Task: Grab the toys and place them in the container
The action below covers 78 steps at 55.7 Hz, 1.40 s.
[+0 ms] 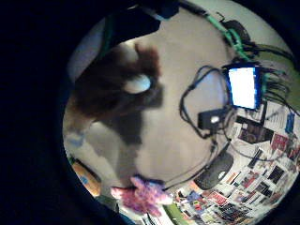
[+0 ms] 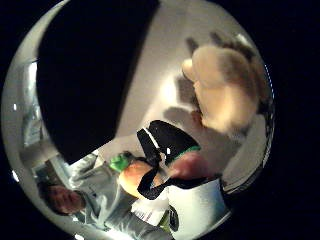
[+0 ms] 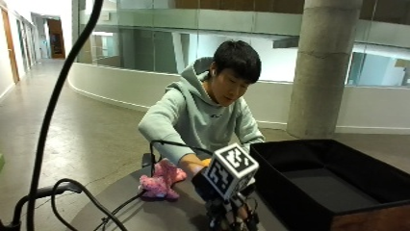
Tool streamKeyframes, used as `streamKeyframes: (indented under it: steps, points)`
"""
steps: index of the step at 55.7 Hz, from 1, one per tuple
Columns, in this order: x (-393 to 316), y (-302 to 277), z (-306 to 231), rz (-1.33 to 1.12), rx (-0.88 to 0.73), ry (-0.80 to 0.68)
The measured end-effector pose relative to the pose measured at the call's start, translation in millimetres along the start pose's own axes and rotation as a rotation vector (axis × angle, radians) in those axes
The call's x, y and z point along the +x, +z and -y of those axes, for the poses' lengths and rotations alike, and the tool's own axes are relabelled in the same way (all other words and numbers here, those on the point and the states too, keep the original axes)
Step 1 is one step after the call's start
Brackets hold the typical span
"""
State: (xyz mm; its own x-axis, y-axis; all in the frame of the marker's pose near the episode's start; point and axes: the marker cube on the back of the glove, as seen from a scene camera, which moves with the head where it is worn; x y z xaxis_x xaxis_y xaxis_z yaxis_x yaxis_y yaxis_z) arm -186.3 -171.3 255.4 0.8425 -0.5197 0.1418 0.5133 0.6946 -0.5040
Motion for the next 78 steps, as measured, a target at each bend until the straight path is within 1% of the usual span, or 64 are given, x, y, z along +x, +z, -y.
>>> streamKeyframes:
  steps: [2, 6, 19, 24, 27, 32, 35, 38, 41, 44, 48, 52, 56, 60, 64, 69, 72, 76, 78]
  points:
    - [8.3, 9.7, 10.9, 0.009, 0.001, 0.004]
    - [21.4, 15.5, 24.8, 0.002, 0.13, 0.001]
    - [25.0, 19.4, 35.8, 0.122, 0.374, 0.018]
    - [24.4, 15.1, 36.9, 0.124, 0.437, 0.065]
    - [25.2, 11.7, 35.6, 0.14, 0.39, 0.107]
    - [19.6, 11.1, 23.6, 0.194, 0.184, 0.154]
    - [6.7, 12.0, 5.7, 0.19, 0.079, 0.169]
    - [-8.4, 7.5, -16.9, 0.155, 0.036, 0.183]
    - [-23.3, -4.4, -37.5, 0.136, 0.044, 0.187]
    - [-44.3, -25.2, -59.5, 0.137, 0.087, 0.182]
    - [-62.4, -74.4, -78.4, 0.113, 0.164, 0.147]
    - [-77.8, -132.5, -80.8, 0.09, 0.273, 0.103]
    - [-113.3, -171.6, -85.0, 0.067, 0.375, 0.085]
    - [-152.5, -204.7, -85.8, 0.048, 0.477, 0.028]
    - [-175.5, -235.2, -72.6, 0.052, 0.568, -0.015]
    - [-204.9, -253.0, -55.4, 0.081, 0.661, -0.069]
    - [-221.2, -251.9, -43.5, 0.133, 0.616, -0.094]
    - [-244.8, -238.4, -29.0, 0.197, 0.435, -0.114]
    - [-251.8, -230.5, -21.7, 0.188, 0.39, -0.121]
